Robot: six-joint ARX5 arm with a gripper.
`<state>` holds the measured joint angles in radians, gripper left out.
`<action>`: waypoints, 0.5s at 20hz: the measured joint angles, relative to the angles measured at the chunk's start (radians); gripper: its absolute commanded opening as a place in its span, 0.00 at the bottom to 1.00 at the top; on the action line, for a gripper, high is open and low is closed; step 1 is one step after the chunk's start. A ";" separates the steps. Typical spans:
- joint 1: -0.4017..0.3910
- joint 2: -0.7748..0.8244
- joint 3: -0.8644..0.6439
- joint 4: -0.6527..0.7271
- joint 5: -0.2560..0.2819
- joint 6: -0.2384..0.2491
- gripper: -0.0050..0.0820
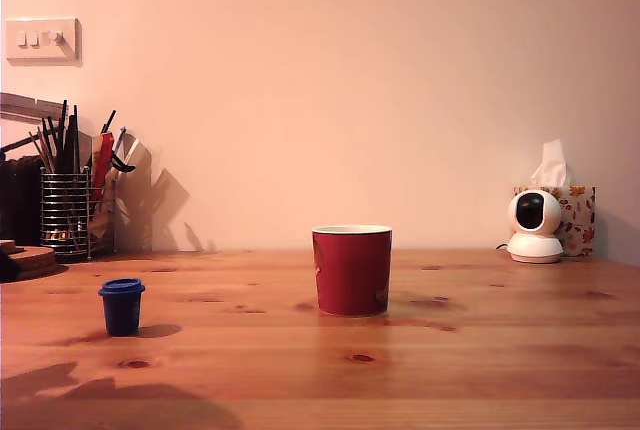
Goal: Pick up the coffee capsules on the table and drop them inside the coffee cup
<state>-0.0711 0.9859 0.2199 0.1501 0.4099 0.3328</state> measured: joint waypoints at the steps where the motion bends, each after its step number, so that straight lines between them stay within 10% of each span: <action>1: 0.000 0.025 0.000 0.025 0.000 0.000 0.58; 10: 0.000 0.312 0.000 0.304 0.008 0.000 0.58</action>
<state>-0.0711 1.2980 0.2199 0.4541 0.4183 0.3328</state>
